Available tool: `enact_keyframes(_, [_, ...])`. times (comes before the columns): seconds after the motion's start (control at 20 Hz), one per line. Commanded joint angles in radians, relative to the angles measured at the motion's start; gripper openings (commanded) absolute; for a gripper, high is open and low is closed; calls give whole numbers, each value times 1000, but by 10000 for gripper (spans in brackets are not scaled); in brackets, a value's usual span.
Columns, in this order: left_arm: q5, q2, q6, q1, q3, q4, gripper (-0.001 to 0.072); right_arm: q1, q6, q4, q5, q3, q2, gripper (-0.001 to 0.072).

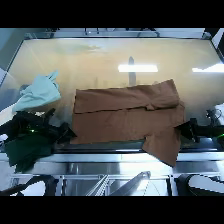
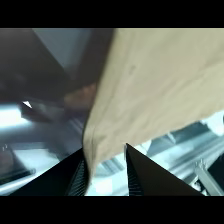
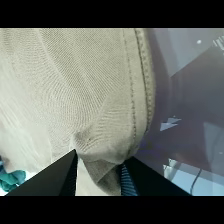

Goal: Fold the shirts.

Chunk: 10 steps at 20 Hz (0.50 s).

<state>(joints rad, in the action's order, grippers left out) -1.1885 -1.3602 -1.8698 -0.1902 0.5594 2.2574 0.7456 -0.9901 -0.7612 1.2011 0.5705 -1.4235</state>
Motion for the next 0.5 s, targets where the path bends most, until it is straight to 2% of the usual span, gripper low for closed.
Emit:
enact_keyframes(0.0, [26,-79,19,93,30,-55,290,0,1,3,-19,1,1,353])
enact_keyframes(0.1, [18,-100,16,148,62,-60,285,3,4,-2,8,1,2,355])
enact_keyframes(0.15, [21,-102,11,166,76,-60,170,16,3,-13,24,1,2,357])
enact_keyframes(0.2, [21,-100,-5,174,89,-60,12,41,-2,-26,43,1,2,359])
enact_keyframes(0.25, [22,-99,-7,175,104,-60,13,80,-21,-45,57,1,2,385])
enact_keyframes(0.3, [20,-99,-7,175,118,-59,14,128,-41,-61,66,1,3,477])
enact_keyframes(0.35, [18,-99,-7,175,128,-59,14,178,-59,-79,74,1,4,497])
enact_keyframes(0.45, [19,-99,-7,176,135,-58,15,275,-107,-140,92,-9,5,491])
